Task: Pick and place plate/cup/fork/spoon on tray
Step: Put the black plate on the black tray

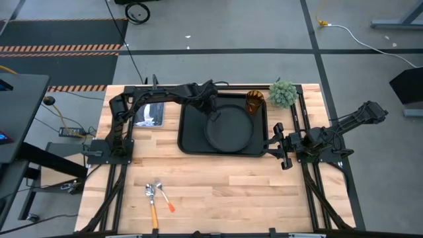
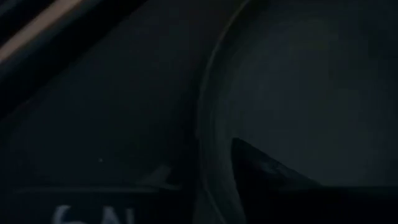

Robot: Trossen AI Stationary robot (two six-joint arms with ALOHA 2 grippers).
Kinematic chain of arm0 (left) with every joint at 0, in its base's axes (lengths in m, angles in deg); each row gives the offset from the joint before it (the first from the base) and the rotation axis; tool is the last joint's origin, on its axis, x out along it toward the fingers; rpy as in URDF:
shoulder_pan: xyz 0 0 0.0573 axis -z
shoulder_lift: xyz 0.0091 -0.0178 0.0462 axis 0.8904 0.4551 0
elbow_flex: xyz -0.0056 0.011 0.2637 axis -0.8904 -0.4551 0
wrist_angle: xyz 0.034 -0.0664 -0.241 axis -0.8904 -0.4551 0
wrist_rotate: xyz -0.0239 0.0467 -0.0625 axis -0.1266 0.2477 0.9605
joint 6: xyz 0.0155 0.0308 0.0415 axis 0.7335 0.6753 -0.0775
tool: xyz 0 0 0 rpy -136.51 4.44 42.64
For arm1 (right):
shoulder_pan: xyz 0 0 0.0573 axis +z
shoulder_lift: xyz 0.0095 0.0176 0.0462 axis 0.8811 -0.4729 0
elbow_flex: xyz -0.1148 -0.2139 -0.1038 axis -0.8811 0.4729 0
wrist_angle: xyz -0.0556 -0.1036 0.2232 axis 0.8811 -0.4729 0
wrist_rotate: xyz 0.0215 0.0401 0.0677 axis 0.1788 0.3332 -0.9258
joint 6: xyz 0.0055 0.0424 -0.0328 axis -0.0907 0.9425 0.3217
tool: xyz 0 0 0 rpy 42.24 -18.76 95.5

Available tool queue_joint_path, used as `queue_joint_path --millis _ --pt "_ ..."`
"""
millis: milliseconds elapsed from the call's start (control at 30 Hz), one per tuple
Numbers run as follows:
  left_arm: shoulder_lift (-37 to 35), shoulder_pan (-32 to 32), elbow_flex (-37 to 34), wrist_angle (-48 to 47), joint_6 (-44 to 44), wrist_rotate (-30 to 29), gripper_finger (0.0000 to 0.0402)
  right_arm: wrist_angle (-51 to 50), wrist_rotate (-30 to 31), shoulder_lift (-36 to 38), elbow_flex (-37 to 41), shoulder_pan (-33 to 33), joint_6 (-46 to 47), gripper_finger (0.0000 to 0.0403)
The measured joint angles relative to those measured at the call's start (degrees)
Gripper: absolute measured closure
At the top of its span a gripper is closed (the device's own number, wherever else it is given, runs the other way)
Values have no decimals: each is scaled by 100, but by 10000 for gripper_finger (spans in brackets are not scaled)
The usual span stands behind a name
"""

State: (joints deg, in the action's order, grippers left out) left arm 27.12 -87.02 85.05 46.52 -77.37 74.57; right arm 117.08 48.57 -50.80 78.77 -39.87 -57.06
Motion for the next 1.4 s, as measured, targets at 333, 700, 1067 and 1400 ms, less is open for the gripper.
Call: queue_joint_path --millis 333,700,1067,1400 --pt "-27 13 0 -1347 1457 96 256 0 0 0 0 0 -1 271" --pt "526 401 0 -842 1766 -249 260 0 0 0 0 1 0 271" --pt "593 732 -2 -594 1962 -351 274 0 -1 0 1 -1 0 271" --pt "-385 1031 4 -1496 878 -105 285 0 0 0 -1 -1 -1 271"
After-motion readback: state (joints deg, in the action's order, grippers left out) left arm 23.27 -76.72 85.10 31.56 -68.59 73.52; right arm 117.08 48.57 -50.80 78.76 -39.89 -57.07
